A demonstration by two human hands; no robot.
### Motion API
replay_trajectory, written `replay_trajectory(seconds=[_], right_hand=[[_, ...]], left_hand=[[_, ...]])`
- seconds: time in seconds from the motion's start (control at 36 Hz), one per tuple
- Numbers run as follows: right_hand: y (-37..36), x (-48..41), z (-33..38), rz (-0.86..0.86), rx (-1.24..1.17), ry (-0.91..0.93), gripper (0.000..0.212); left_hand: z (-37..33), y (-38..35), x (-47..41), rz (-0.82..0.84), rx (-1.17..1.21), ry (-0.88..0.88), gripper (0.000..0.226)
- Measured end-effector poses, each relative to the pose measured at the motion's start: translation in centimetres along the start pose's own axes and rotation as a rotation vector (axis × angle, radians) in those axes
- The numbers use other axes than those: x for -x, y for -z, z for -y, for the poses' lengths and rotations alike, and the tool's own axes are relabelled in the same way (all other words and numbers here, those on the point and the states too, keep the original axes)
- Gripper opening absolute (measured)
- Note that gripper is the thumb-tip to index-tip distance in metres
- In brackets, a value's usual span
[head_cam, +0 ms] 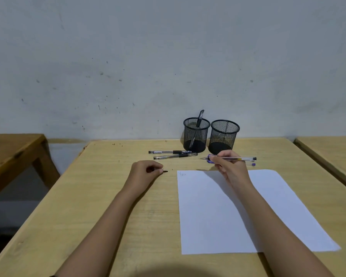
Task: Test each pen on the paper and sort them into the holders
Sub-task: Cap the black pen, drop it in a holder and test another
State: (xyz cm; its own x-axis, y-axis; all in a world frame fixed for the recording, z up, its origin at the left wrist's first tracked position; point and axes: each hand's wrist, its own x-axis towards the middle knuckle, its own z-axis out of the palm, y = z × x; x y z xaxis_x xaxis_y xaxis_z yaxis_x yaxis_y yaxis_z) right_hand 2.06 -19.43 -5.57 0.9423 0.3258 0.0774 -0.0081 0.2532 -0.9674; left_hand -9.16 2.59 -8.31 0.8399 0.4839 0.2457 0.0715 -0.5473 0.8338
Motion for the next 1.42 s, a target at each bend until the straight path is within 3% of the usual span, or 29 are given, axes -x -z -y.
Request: replay_trajectory(seconds=[0.36, 0.5, 0.64, 0.92, 1.03, 1.42], right_hand=[[-1.7, 0.2, -0.1, 0.114, 0.033, -0.079, 0.013], [-2.2, 0.3, -0.5, 0.103, 0.07, -0.1, 0.004], [-3.0, 0.0, -1.0, 0.072, 0.22, -0.037, 0.015], [-5.1, -0.4, -1.8, 0.004, 0.232, -0.034, 0.031], [-5.6, -0.4, -2.7, -0.014, 0.207, -0.077, 0.037], [-5.6, -1.6, -4.0, 0.015, 0.474, 0.022, 0.036]], left_hand=[[0.7, -0.8, -0.7, -0.043, -0.093, -0.044, 0.011], [0.6, -0.6, -0.3, -0.001, -0.068, -0.015, 0.027], [-1.1, -0.1, 1.3, -0.011, -0.119, -0.1, 0.033], [-2.5, -2.0, 5.8, 0.409, -0.455, -0.181, 0.069], [-2.1, -2.5, 5.9, 0.467, -0.61, -0.165, 0.073], [-2.0, -2.9, 5.9, 0.487, -0.659, -0.161, 0.071]])
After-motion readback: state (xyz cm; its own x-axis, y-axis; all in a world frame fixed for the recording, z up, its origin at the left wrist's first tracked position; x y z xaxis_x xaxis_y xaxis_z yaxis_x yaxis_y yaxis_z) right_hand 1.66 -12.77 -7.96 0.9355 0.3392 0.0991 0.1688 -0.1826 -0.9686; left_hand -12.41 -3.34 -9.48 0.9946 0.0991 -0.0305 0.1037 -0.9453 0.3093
